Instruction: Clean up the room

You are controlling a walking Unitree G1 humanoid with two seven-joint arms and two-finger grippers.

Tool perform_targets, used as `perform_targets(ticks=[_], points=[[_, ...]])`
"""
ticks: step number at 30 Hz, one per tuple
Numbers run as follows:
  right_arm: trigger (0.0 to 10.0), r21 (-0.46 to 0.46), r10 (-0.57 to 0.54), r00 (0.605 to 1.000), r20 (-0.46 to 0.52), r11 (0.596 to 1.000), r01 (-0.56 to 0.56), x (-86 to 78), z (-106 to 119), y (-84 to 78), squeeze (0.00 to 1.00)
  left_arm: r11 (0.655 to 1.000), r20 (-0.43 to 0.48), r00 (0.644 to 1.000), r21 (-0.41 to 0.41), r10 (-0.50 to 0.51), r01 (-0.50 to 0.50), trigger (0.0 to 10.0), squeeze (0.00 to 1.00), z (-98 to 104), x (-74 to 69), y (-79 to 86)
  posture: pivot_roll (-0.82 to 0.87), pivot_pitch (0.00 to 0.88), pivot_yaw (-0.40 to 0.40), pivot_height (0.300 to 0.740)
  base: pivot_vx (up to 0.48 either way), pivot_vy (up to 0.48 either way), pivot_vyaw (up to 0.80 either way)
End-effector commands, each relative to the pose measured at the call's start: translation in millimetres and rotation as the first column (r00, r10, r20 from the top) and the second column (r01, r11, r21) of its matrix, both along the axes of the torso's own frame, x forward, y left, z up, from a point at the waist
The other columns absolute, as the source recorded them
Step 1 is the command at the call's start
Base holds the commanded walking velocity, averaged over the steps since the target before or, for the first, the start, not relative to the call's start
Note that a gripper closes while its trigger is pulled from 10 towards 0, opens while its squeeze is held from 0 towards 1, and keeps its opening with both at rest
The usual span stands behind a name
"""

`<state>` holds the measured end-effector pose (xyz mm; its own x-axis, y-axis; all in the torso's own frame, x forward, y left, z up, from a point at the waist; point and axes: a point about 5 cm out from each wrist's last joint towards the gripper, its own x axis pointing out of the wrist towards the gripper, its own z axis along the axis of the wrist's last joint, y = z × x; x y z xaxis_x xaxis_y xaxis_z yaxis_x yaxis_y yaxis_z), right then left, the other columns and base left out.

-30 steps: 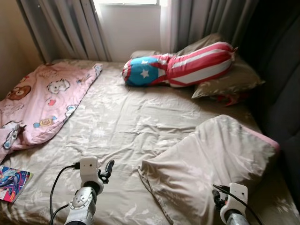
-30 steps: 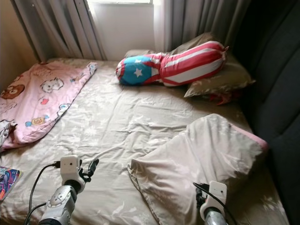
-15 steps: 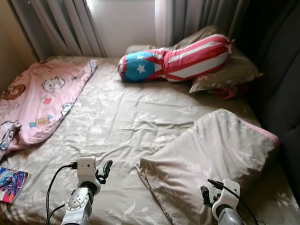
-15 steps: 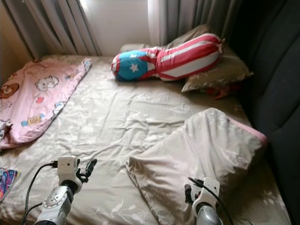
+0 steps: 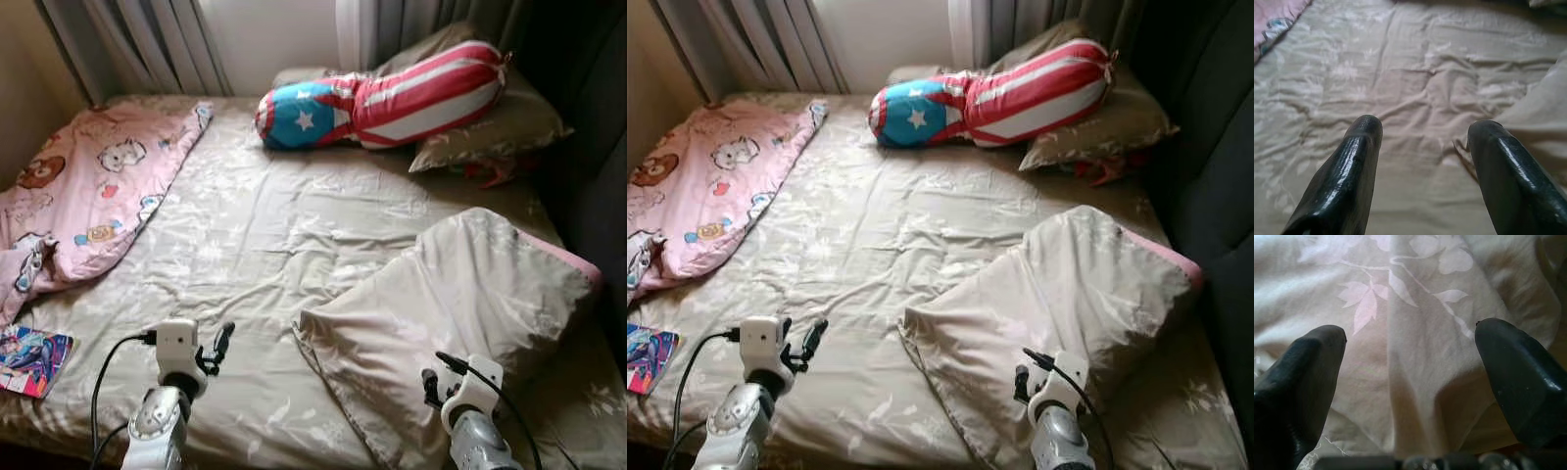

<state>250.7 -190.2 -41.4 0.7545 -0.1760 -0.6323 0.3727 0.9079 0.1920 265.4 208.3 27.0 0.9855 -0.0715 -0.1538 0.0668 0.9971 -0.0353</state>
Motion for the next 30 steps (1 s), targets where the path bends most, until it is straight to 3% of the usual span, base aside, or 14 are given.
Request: perform_targets(ticks=[1,2,3,4,5,21,30], points=[[10.0,0.018,-0.01,1.0,-0.006,1.0,0.01,-0.2,-1.0,4.0,1.0,1.0,-0.001,1.0,-0.003,0.01,-0.01,10.0,0.0,1.5,-2.0,3.9,0.09,0.193,0.052,0.74,0.0,0.0,0.0],[10.0,0.02,-0.01,1.0,-0.011,1.0,0.01,-1.1,-1.8,4.6,1.0,1.0,-0.003,1.0,-0.003,0.011,-0.011,10.0,0.0,2.3,-3.4,4.6,0.09,0.204,0.055,0.74,0.0,0.0,0.0],[10.0,0.027,-0.008,1.0,-0.019,1.0,0.009,-2.8,-3.3,5.6,0.82,1.0,-0.003,1.0,-0.001,0.009,-0.009,10.0,0.0,3.4,-4.5,4.9,0.1,0.208,0.055,0.74,0.0,0.0,0.0],[10.0,0.033,-0.007,1.0,-0.023,0.999,0.008,-3.7,-4.2,6.3,0.82,1.0,-0.001,1.0,0.0,0.008,-0.008,10.0,0.0,4.6,-5.3,5.1,0.1,0.212,0.057,0.74,0.0,0.0,0.0],[10.0,0.039,-0.005,1.0,-0.03,0.999,0.006,-5.6,-5.7,7.0,0.0,1.0,0.0,1.0,0.001,0.005,-0.005,10.0,0.0,5.7,-6.1,5.2,0.11,0.224,0.06,0.74,0.0,0.0,0.0],[10.0,0.061,-0.048,0.989,-0.137,0.997,0.057,-26.5,-21.3,12.2,0.0,1.0,-0.027,1.0,-0.002,-0.009,0.009,10.0,0.0,16.9,-24.6,5.3,0.11,0.282,0.077,0.74,0.0,0.0,0.0],[10.0,0.134,-0.042,0.987,-0.158,0.989,0.064,-31.0,-25.5,22.4,0.0,0.999,-0.037,0.999,0.023,-0.035,0.036,10.0,0.0,24.3,-32.7,2.7,0.13,0.299,0.09,0.74,0.0,0.0,0.0]])
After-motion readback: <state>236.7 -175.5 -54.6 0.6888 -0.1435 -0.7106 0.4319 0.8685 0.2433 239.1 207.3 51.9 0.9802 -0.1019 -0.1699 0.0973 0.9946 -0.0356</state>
